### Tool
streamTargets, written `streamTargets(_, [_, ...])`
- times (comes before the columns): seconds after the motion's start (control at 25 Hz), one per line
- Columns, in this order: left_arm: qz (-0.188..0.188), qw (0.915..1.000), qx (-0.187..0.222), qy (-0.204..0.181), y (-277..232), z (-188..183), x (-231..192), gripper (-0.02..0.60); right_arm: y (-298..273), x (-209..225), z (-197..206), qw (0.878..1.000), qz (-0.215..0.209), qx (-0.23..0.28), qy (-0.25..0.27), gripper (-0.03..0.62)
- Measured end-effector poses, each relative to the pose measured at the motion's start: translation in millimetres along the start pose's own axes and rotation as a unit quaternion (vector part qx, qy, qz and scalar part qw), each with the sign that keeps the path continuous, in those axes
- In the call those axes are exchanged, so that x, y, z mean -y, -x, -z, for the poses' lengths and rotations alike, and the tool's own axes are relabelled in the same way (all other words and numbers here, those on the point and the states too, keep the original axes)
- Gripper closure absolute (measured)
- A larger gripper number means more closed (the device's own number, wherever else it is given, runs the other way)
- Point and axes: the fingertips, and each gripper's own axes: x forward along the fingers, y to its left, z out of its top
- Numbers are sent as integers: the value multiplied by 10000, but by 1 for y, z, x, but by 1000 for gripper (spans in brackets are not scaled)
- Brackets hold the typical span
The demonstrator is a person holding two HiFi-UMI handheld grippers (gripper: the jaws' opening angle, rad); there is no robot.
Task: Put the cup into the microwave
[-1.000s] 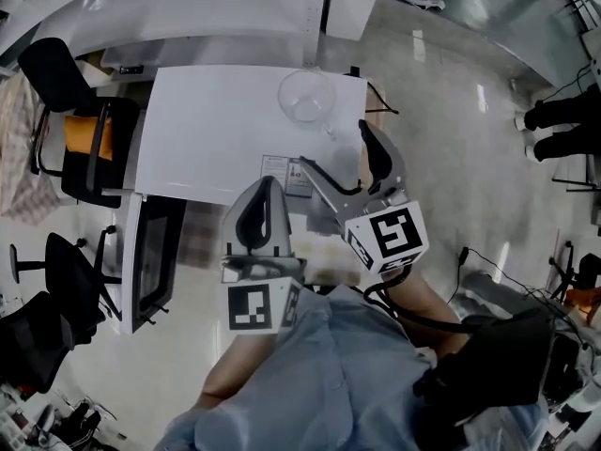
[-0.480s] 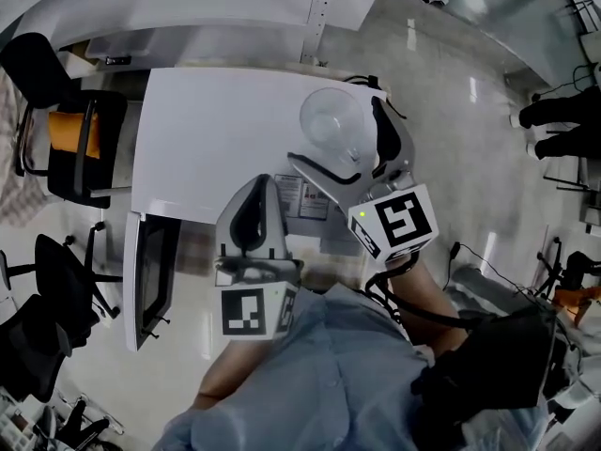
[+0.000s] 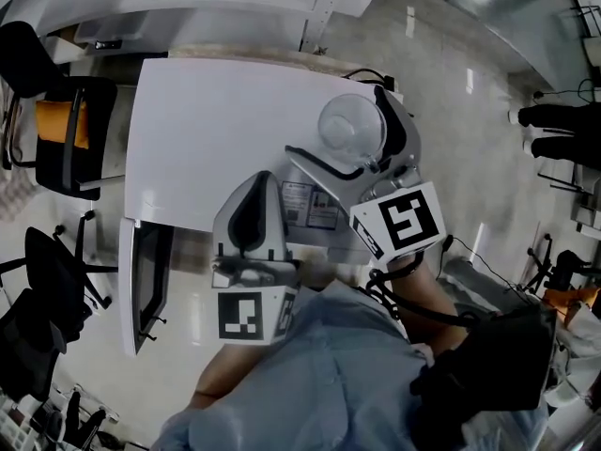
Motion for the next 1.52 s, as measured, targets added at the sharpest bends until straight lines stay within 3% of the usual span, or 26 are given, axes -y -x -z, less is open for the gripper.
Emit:
streamTargets(0.28, [5, 10000, 53, 76, 1, -2, -3, 574, -5, -1, 1, 9999, -21, -64, -107, 33])
streamTargets(0.44, [-21, 9999, 71, 89, 2, -2, -6, 574, -3, -1, 1, 9999, 14, 14, -151, 180])
streamTargets(0.48, [-29, 9999, 79, 92, 2, -2, -6, 574, -3, 0, 1, 9998, 19, 27, -171, 189])
streamTargets(1.08, [-113, 9997, 208, -100, 22, -8, 11, 574, 11, 4, 0, 9987, 54, 220, -456, 195])
streamTargets(1.52, [-7, 9984, 455, -344, 57, -14, 60, 574, 66, -10, -21, 9975, -80, 585, -388, 195])
